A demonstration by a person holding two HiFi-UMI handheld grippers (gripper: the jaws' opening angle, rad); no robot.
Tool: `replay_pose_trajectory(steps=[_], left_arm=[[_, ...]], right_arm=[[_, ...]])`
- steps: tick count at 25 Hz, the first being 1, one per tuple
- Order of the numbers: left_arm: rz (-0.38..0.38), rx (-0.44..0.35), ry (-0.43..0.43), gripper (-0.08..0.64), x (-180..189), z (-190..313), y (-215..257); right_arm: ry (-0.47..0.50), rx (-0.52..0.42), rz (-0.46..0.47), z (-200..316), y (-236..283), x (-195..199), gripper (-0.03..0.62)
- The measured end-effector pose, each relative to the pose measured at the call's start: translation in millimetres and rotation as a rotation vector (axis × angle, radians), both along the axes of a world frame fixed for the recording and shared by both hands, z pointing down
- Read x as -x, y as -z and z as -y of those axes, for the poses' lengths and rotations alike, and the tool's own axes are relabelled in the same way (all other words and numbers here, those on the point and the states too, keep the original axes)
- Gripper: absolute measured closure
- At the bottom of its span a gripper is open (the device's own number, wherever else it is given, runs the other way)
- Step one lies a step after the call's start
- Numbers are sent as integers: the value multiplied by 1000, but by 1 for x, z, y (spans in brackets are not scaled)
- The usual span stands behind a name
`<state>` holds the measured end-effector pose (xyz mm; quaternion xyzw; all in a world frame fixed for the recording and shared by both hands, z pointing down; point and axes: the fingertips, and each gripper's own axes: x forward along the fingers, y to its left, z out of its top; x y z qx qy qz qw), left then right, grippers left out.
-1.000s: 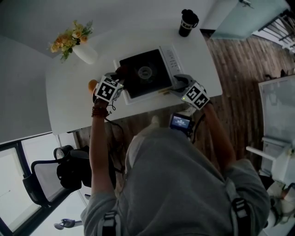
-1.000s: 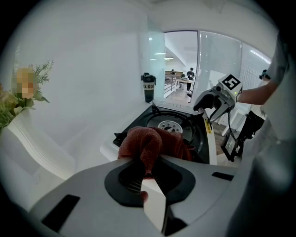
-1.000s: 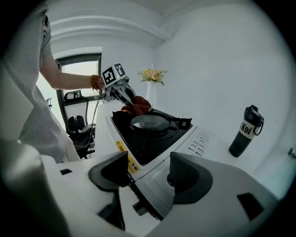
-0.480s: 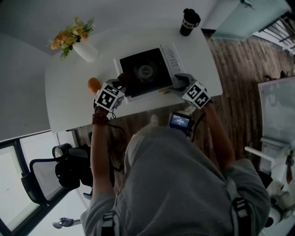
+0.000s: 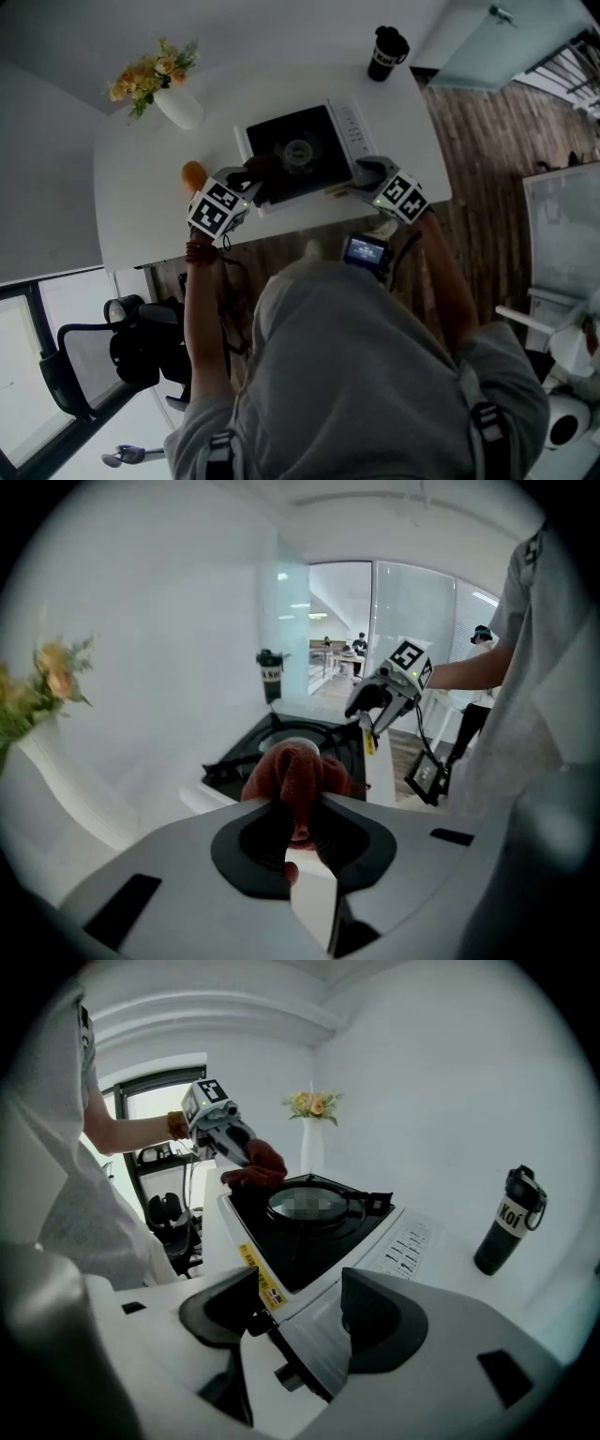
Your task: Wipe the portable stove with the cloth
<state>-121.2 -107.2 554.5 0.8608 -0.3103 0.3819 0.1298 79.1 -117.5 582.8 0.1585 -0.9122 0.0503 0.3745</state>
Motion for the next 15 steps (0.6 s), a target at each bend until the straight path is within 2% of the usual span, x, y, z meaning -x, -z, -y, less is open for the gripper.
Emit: replay_pose_trajectory(steps=[3, 5, 7, 9, 11, 15], left_arm=[[-62, -313, 100, 491, 2, 22, 59], [-105, -491, 167, 491, 6, 32, 96], [-146, -631, 234, 488, 7, 39, 122], [-184, -730, 307, 488, 5, 42, 140], [-222, -795, 388, 486, 5, 42, 153], [-288, -828, 531, 483, 4, 37, 159]], right_arm=[[51, -1, 83, -1, 23, 3, 314], [9, -54, 176, 16, 53, 6, 323], [-41, -141, 285, 31, 95, 11, 372], [-77, -224, 393, 38, 135, 19, 402], [-81, -287, 479, 38, 165, 29, 422], [-110, -395, 572, 32, 204, 43, 437]])
